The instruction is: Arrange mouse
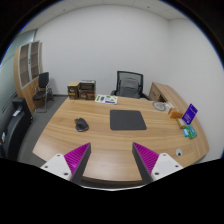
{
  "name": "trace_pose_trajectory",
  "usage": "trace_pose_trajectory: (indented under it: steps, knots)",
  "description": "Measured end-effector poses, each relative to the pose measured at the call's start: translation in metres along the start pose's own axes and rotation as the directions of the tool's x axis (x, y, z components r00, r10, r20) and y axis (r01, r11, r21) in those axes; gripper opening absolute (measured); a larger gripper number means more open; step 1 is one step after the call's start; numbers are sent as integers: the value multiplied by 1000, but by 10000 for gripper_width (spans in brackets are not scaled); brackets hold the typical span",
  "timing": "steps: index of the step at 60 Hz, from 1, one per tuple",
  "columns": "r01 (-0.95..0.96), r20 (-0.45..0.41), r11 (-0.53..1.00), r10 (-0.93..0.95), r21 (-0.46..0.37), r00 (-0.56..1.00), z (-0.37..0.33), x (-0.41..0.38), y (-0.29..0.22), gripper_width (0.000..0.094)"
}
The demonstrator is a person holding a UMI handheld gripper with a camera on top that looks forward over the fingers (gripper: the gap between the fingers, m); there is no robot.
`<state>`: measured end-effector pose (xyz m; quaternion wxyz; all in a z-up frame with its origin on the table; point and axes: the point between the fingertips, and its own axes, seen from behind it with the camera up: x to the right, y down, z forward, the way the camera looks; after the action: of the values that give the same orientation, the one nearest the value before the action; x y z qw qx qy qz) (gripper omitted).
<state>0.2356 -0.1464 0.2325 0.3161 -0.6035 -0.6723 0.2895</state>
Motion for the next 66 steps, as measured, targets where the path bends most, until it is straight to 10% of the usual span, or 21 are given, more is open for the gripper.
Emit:
trace_pose_trajectory:
  steps: [66]
  knots:
    - [24,92,1000,-24,5,995,209,-176,5,860]
